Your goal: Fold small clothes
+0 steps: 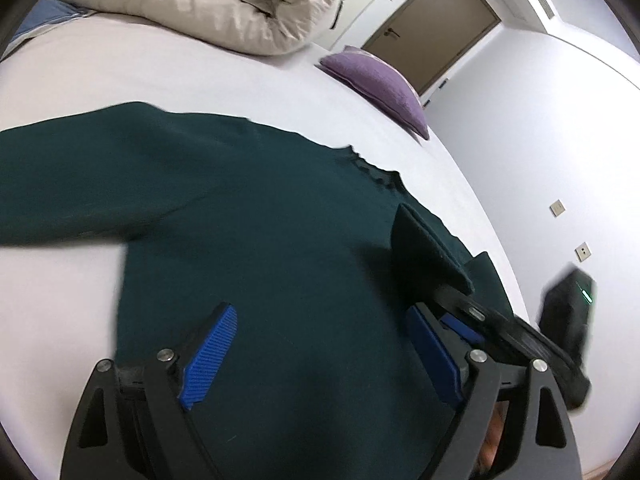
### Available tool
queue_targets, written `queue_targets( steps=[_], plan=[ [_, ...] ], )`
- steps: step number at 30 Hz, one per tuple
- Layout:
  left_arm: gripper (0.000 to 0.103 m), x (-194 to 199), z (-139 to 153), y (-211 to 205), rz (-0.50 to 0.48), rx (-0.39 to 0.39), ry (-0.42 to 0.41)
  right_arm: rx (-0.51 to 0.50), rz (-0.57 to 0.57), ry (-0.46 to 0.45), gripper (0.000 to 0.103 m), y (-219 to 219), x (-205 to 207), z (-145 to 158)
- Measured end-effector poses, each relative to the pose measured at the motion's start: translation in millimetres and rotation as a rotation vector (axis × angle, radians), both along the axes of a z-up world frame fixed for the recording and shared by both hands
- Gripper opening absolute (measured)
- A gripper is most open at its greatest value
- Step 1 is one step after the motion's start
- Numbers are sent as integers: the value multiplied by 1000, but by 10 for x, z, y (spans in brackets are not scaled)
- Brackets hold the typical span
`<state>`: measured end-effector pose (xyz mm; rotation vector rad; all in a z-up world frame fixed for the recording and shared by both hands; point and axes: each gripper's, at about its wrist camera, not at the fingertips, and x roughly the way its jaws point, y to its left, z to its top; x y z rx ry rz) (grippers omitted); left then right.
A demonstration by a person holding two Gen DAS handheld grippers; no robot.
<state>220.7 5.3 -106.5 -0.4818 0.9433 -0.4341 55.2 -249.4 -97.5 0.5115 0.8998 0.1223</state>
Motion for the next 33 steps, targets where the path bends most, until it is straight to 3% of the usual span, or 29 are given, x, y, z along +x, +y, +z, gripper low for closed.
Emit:
queue_targets(
  steps=[1, 5, 6, 11, 13, 14, 15, 17, 18, 23, 27, 31, 33],
  plan=[
    [89, 56, -11, -105, -13, -5, 7, 19, -7, -26, 64, 75, -58, 84],
    [89, 338, -62, -528, -58, -30, 53, 158, -37, -76, 64, -351, -712, 146],
    [89, 410, -74, -640, -73, -29, 65, 179, -38, -74, 64, -340, -579, 363],
    [83, 611, -127, -912, -65, 90, 80, 222, -90, -74, 66, -685, -855, 280],
    [60, 635, -126, -972, -66, 140, 75, 280, -130, -70, 65, -841, -880, 159],
    [35, 655, -144, -1003, -71, 163, 86, 331, -162, -71, 64, -960, -912, 92],
    [25, 676, -156, -1026, -75, 183, 91, 379, -183, -79, 64, -1029, -865, 40],
    [18, 701, -138, -1064, -96, 204, 83, 475, -233, -101, 64, -1188, -831, -12],
    [9, 709, -87, -1064, -104, 209, 67, 500, -252, -113, 64, -1266, -835, -9],
    [9, 807, 214, -942, -88, 187, -38, 557, -350, -104, 64, -1583, -645, -37],
    [9, 969, 380, -759, -22, 157, -125, 591, -407, -92, 64, -1761, -457, -58],
    [9, 1121, 141, -688, -1, 189, -99, 596, -496, -106, 58, -1912, -328, -83],
    [9, 1183, -88, -660, 5, 198, -64, 632, -522, -126, 46, -2022, -372, -124]
  ],
)
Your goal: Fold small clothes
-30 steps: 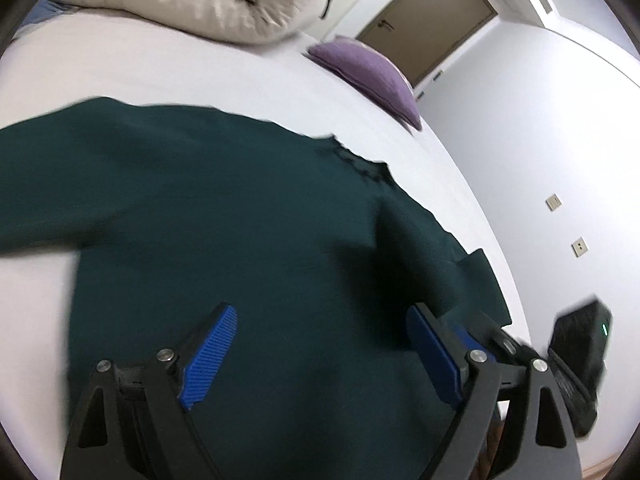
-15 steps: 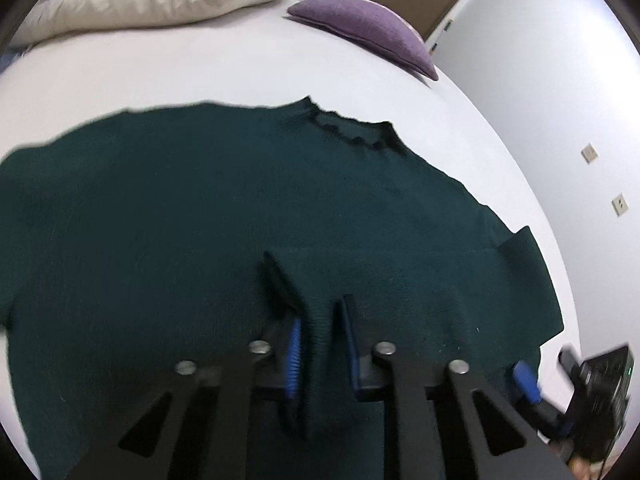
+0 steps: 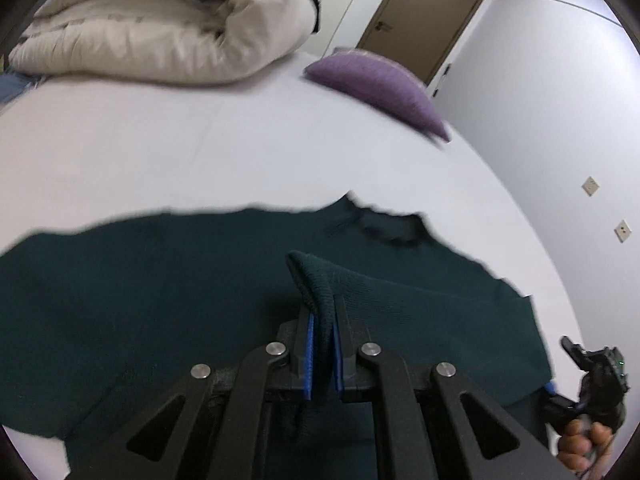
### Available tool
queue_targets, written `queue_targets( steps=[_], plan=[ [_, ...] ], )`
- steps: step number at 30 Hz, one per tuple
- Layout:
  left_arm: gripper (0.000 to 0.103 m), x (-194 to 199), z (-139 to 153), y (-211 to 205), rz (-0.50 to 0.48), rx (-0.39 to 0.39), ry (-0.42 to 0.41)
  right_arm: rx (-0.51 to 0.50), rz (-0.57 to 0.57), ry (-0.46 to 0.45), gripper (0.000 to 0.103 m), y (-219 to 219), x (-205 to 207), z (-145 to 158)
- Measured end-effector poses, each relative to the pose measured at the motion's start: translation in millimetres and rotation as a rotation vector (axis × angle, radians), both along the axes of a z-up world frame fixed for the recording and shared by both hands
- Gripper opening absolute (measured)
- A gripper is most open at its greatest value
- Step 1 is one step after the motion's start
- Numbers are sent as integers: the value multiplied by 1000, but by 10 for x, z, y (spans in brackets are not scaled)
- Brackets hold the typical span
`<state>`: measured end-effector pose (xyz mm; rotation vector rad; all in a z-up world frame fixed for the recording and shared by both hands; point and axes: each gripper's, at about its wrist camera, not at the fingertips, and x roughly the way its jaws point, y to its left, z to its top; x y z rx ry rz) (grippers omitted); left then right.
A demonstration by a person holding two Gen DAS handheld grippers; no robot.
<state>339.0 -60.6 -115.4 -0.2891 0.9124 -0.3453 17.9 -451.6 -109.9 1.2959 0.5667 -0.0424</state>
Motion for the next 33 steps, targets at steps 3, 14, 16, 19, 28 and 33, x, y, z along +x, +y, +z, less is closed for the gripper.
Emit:
queue_targets(
  steps=[3, 14, 16, 19, 28, 33],
  plan=[
    [11, -17, -223, -11, 3, 4, 12, -16, -8, -1, 29, -91, -73, -78],
    [15, -33, -290, 112, 9, -67, -5, -358, 10, 98, 33, -182, -169, 574],
    [15, -39, -303, 116, 9, -72, -6, -390, 50, 127, 32, -261, 126, 571],
    [15, -33, -329, 141, 6, -91, -12, -451, 95, 223, 32, -373, 580, 411],
    [15, -54, -392, 194, 4, -137, -28, -752, 184, 361, 4, -294, 1170, 288],
    [16, -27, -393, 215, 4, -162, -21, -799, 159, 352, 8, -269, 1146, 298]
  ],
)
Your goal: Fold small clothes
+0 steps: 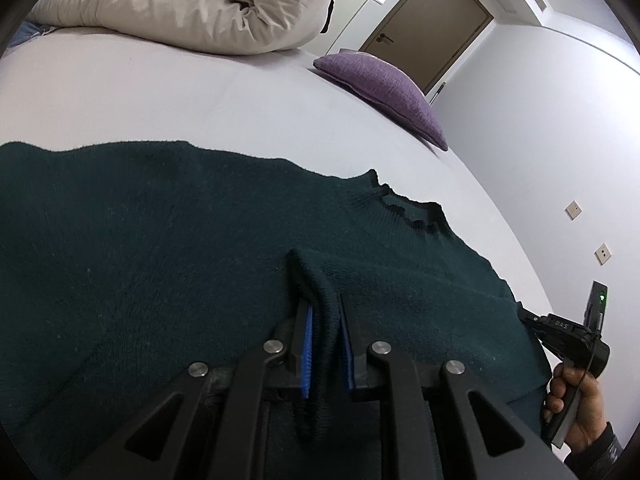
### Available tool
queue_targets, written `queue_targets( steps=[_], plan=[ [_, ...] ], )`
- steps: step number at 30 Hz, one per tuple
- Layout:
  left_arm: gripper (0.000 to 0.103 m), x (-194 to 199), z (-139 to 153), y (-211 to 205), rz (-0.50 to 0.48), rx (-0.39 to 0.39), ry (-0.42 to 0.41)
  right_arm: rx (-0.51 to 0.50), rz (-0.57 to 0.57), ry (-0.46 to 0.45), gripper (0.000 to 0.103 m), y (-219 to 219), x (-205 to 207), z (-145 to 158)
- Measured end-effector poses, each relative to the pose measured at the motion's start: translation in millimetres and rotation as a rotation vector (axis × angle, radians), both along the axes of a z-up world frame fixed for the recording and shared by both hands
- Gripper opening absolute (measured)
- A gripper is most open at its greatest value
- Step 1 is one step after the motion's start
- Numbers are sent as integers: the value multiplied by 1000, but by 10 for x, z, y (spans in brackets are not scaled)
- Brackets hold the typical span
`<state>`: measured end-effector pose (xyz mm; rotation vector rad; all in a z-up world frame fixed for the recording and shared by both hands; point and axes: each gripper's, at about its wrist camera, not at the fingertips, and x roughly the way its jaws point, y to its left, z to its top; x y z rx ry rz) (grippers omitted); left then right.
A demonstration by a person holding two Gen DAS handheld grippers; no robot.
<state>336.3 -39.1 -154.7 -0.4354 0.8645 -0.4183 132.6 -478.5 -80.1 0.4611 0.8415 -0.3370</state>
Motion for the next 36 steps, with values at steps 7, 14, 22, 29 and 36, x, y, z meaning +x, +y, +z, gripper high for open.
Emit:
queue_targets(
  steps=[7, 14, 22, 29, 36],
  plan=[
    [61, -118, 257, 75, 61, 39, 13, -106, 63, -46, 16, 610, -510, 351],
    [83, -713, 804, 907, 179, 94, -87, -37, 30, -37, 22, 630, -590, 384],
    [83, -1386, 277, 2939, 622, -211, 108, 96, 173, -292, 67, 1357, -1220, 1033],
    [78, -1582, -81, 3820, 827, -493, 121, 230, 285, -220, 67, 2037, -1361, 865],
    [25, -1388, -272, 4310, 929, -546, 125, 246, 325, -183, 67, 2641, -1421, 602]
  ],
)
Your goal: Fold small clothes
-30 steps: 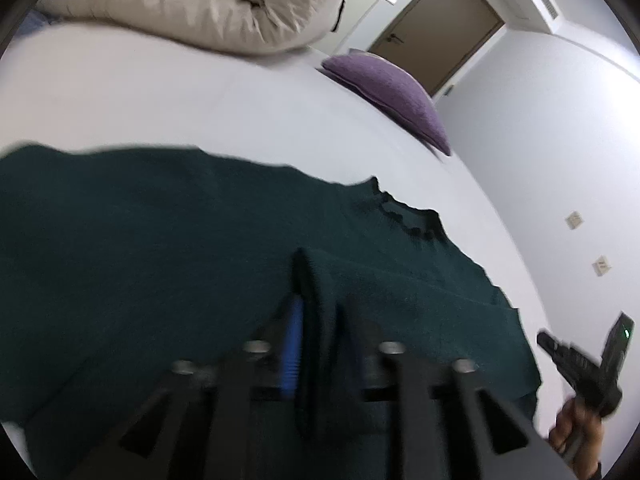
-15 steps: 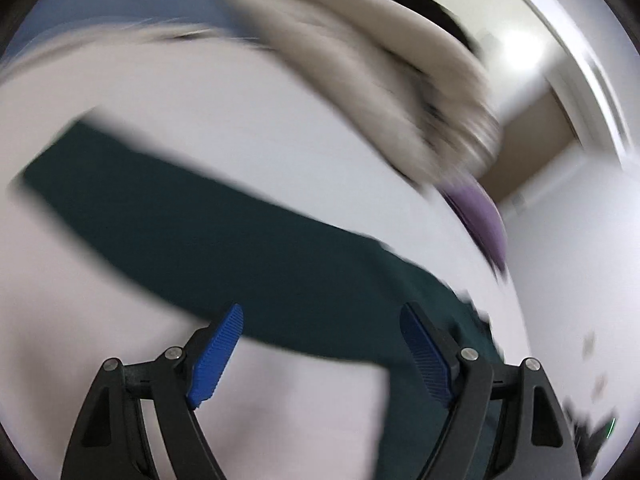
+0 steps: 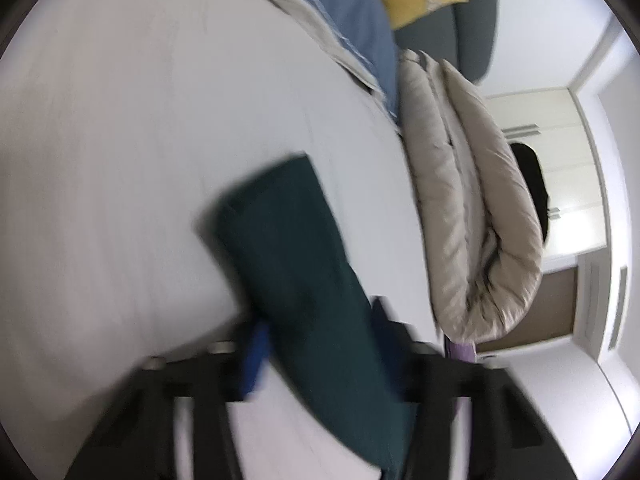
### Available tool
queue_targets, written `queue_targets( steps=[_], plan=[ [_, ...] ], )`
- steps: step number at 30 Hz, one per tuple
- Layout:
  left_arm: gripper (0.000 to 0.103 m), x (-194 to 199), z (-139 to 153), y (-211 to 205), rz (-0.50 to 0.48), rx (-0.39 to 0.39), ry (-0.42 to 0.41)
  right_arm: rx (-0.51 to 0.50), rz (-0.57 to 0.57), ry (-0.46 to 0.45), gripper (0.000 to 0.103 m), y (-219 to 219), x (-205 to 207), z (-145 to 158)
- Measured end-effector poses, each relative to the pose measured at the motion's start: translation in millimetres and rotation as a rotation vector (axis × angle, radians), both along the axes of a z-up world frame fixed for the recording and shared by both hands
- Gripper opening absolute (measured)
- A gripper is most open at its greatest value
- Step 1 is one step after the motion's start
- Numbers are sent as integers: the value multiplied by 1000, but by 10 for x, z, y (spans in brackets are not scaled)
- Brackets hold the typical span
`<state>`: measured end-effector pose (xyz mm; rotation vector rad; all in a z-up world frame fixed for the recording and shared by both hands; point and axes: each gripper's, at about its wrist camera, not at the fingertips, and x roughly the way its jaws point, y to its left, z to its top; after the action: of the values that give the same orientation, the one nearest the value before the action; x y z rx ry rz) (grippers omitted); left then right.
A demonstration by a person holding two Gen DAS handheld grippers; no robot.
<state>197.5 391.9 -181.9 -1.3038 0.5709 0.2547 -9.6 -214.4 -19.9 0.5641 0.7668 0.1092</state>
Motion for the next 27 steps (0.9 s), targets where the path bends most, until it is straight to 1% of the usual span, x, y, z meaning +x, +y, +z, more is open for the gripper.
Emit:
queue_targets(
  steps=[1, 2, 3, 4, 7, 9, 10, 11, 12, 14, 16, 17, 18, 19, 20, 21, 23, 25, 26, 27],
  plan=[
    [15, 39, -57, 53, 8, -9, 15, 0, 3, 1, 67, 48, -18, -17],
    [12, 71, -120, 97, 14, -26, 21, 0, 3, 0, 67, 82, -26, -29],
    [11, 93, -140, 118, 11, -32, 12, 3, 4, 0, 67, 48, -14, -45],
    [10, 64, -135, 151, 8, -21, 6, 10, 2, -3, 67, 58, -26, -57],
    [9, 98, 101, 56, -15, 104, -6, 27, -4, -8, 67, -3, -64, -75],
    [9, 130, 413, -153, -59, 245, -22, 39, -5, -9, 67, -105, -113, -61],
    [8, 166, 573, -297, -96, 314, -30, 44, -9, -11, 67, -150, -134, -60],
    [8, 249, 798, -548, -162, 401, -49, 52, -16, -15, 67, -196, -176, -71],
    [8, 305, 947, -742, -207, 454, -64, 61, -22, -18, 67, -247, -214, -82],
    [8, 478, 1294, -1376, -353, 598, -103, 78, -44, -19, 67, -380, -303, -122],
    [8, 583, 1514, -1992, -469, 736, -144, 88, -62, -19, 67, -503, -358, -150],
    [8, 622, 1605, -2466, -552, 830, -175, 95, -78, -19, 67, -584, -398, -176],
    [8, 643, 1631, -2819, -618, 883, -196, 104, -92, -18, 67, -652, -422, -198],
    [8, 644, 1620, -3139, -679, 920, -216, 116, -107, -19, 67, -728, -452, -221],
    [8, 623, 1554, -3575, -760, 955, -239, 130, -128, -22, 67, -840, -498, -248],
    [9, 612, 1492, -3804, -802, 967, -245, 135, -139, -21, 67, -898, -511, -263],
    [9, 573, 1275, -4325, -902, 997, -239, 153, -171, -14, 67, -1076, -562, -327],
    [10, 541, 972, -4717, -978, 1013, -203, 164, -189, 3, 67, -1189, -572, -383],
    [13, 523, 880, -4794, -994, 1017, -183, 167, -198, 24, 67, -1265, -555, -435],
    [20, 512, 752, -4874, -1021, 1008, -155, 168, -204, 37, 67, -1290, -544, -465]
  ],
)
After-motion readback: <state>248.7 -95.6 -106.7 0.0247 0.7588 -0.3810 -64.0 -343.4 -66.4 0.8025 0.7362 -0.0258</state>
